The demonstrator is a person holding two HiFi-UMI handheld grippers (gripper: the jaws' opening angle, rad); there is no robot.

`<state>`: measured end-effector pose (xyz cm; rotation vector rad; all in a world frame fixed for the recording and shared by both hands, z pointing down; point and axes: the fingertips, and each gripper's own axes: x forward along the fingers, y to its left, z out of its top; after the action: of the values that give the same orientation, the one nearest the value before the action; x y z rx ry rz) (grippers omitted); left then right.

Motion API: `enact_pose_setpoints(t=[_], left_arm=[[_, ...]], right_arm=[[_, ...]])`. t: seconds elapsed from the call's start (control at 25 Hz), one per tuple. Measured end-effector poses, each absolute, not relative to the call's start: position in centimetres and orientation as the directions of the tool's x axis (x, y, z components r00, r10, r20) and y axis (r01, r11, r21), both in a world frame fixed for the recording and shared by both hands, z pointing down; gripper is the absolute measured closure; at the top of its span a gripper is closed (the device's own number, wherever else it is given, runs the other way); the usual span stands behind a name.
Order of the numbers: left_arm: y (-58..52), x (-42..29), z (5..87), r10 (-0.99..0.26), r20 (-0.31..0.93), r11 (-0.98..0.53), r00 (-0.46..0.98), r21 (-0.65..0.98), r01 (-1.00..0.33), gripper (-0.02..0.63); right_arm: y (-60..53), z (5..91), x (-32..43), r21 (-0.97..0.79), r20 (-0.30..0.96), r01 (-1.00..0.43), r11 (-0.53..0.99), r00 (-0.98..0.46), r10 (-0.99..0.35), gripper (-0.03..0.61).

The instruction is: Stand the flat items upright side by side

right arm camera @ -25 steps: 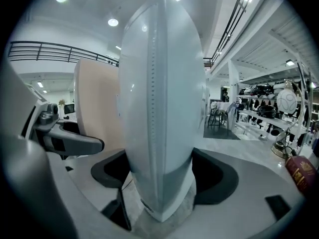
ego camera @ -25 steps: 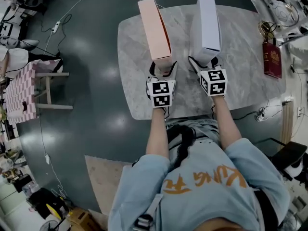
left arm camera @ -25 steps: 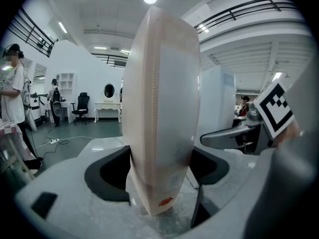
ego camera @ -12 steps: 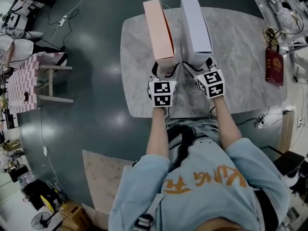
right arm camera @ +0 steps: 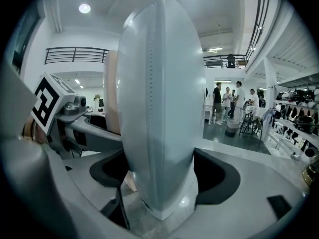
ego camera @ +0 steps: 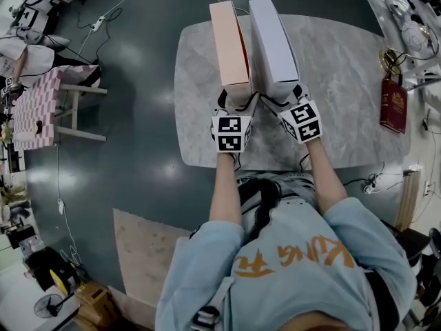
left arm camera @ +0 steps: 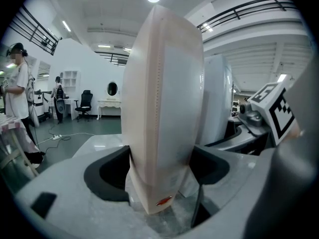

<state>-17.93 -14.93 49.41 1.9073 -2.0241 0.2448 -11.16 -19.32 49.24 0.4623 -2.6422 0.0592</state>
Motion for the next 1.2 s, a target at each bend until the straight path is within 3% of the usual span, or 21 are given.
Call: enact_pose_setpoints(t=[0.32,0.88,1.2], left_arm=[[-14.3,-17.5,49.2,-0.929,0.369,0.089,-0.031,0.140,-0.986,0.224],[-14.4,-15.3,48.9,-0.935,0.350,0.134,-0.057,0.199,-0.971,0.218],[-13.0,-13.7,48.6,-0.936,0.344,0.017,0.070,0.244,-0.969,0.207]], right_arm=[[-18.9,49.1,-11.0,0.046,0.450,-0.265,0.963,-0.855,-0.257,0.152],[-17.7,51.2,-8.8,0.089,0.523,-0.150,0.985,-0.835,-0.174,0.174],[-18.0,51.4,-8.6,0.066,0.506,-0.148,0.987,-0.847,-0.161,0.215]])
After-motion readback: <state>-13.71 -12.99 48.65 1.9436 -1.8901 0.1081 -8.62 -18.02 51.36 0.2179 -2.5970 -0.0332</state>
